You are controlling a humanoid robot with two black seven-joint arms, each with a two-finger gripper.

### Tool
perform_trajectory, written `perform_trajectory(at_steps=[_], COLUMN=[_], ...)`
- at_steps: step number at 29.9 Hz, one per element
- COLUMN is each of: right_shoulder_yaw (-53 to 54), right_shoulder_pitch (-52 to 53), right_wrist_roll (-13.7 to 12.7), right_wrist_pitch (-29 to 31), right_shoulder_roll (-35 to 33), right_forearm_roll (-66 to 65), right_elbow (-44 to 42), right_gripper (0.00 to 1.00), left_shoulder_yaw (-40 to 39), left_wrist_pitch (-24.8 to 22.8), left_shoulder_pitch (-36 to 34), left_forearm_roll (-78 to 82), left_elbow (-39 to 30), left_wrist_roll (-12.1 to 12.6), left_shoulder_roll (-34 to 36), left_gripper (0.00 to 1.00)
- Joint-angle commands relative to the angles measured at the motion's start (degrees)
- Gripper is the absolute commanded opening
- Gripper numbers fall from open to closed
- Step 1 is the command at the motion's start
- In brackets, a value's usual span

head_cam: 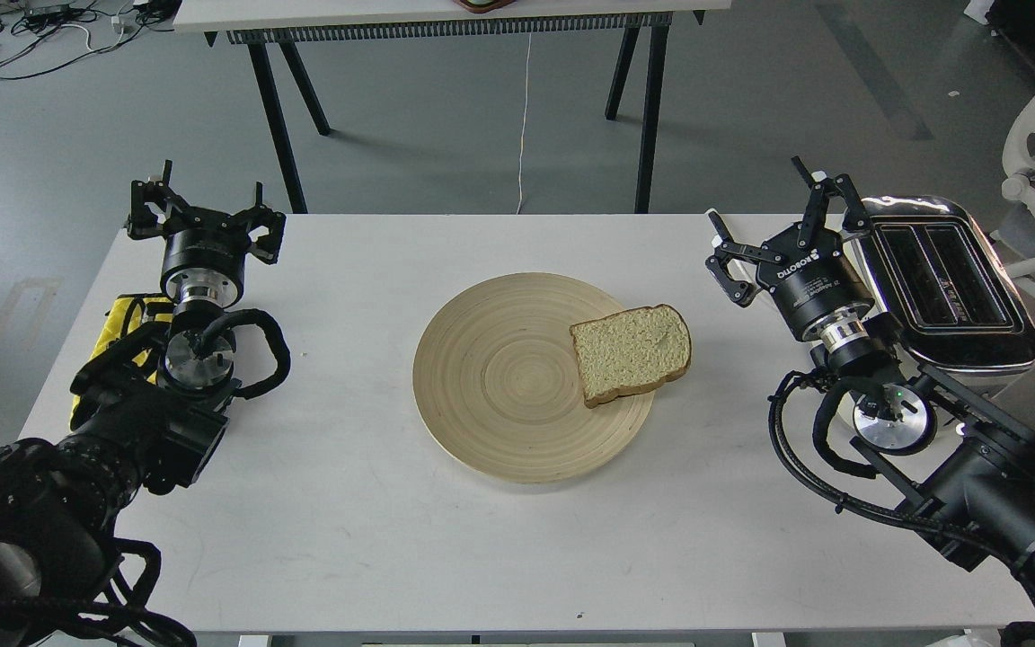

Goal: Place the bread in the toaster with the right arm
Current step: 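Move the right gripper from the toaster toward the bread slice on the plate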

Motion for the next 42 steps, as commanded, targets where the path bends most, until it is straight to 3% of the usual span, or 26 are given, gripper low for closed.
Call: perform_trajectory(at_steps=[1,13,17,29,35,42], right_shoulder_yaw=[0.1,0.0,-0.2,-0.6,-4.5,-14.4], right_shoulder_pitch=[0.1,0.9,2.8,5.1,5.3,5.9], right_wrist_roll=[0.0,0.0,0.1,-0.2,-3.8,-4.5], right_wrist_pitch=[-0.2,-0.5,-3.6,-23.0,-31.4,-45.9], right_shoulder_roll=[0.0,-0.8,-1.0,-0.9,-0.6,-0.4], right_forearm_roll=[0.0,-0.2,-2.0,-29.5,-40.9,-50.8], right_elbow=[0.0,0.6,0.8,5.4,5.5,3.6], right_gripper=[1.00,1.00,1.00,1.00,1.00,1.00], left_shoulder_yaw=[0.1,0.0,0.1,0.1,0.1,0.1], left_wrist_pitch=[0.0,0.0,0.0,0.0,0.0,0.0], left_shoulder_pitch=[0.0,0.0,0.0,0.0,0.0,0.0], left_forearm_roll=[0.0,-0.1,-0.1,0.0,0.0,0.0], left_elbow=[-0.1,-0.1,0.0,0.0,-0.1,-0.1], left_wrist_roll=[0.0,0.0,0.0,0.0,0.0,0.0], left_shoulder_roll=[0.0,0.0,0.0,0.0,0.0,0.0], left_gripper=[1.00,1.00,1.00,1.00,1.00,1.00])
